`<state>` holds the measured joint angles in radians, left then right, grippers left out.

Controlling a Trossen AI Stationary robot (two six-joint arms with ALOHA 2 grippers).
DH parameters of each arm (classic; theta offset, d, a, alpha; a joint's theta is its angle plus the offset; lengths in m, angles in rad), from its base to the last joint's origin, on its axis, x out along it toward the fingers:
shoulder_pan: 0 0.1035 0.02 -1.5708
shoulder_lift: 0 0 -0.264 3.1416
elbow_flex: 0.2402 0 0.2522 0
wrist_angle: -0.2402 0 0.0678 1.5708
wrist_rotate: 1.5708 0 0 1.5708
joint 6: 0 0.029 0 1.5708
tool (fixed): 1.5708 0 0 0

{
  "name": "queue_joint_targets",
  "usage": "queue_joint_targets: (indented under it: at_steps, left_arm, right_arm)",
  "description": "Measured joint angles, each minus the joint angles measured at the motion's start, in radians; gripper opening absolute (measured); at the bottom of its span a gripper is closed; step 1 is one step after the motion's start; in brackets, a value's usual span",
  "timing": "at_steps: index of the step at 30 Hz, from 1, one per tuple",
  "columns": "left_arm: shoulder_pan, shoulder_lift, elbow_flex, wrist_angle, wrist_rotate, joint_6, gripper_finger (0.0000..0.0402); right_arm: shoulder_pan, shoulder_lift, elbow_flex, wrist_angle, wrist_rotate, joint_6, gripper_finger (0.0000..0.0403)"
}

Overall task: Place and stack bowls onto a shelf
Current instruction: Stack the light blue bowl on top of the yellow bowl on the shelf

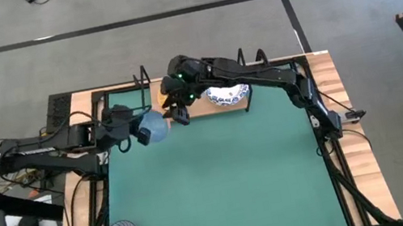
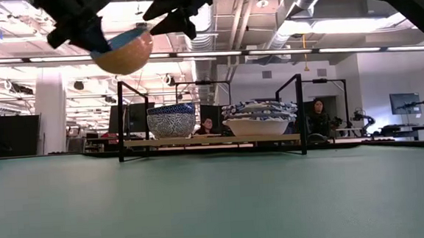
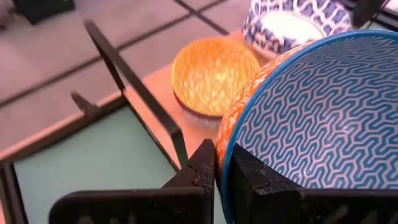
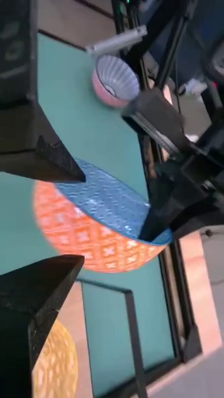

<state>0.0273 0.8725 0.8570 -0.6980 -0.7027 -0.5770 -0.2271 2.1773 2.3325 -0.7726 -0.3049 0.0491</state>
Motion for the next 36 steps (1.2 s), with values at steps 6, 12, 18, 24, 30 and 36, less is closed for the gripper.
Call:
queue_joint_targets:
  at_steps: [6, 12, 18, 24, 30, 36]
  left_arm:
    - [0.01, 0.068, 0.0, 0.114, -0.039, 0.114, 0.0001]
    - [0.01, 0.116, -0.001, 0.246, -0.044, 0.2, 0.0009]
    - [0.011, 0.114, 0.049, 0.274, -0.026, 0.258, 0.0024]
    - [0.021, 0.113, 0.094, 0.334, 0.008, 0.282, 0.0039]
    - [0.038, 0.109, 0.099, 0.413, 0.206, 0.257, 0.0067]
    - [0.038, 0.097, 0.105, 0.421, 0.201, 0.242, 0.0082]
  right_arm:
    - [0.005, 0.0, 0.0, -0.034, 0.095, -0.01, 0.0248]
    - [-0.007, 0.0, 0.001, -0.136, 0.19, -0.02, 0.0235]
    - [-0.026, -0.001, 0.002, -0.188, 0.226, -0.011, 0.018]
    - [-0.046, 0.001, 0.001, -0.183, 0.24, 0.044, 0.01]
    - [-0.067, 0.004, -0.002, -0.208, 0.24, 0.063, 0.0044]
    - [-0.106, 0.003, -0.002, -0.19, 0.25, 0.121, 0.0041]
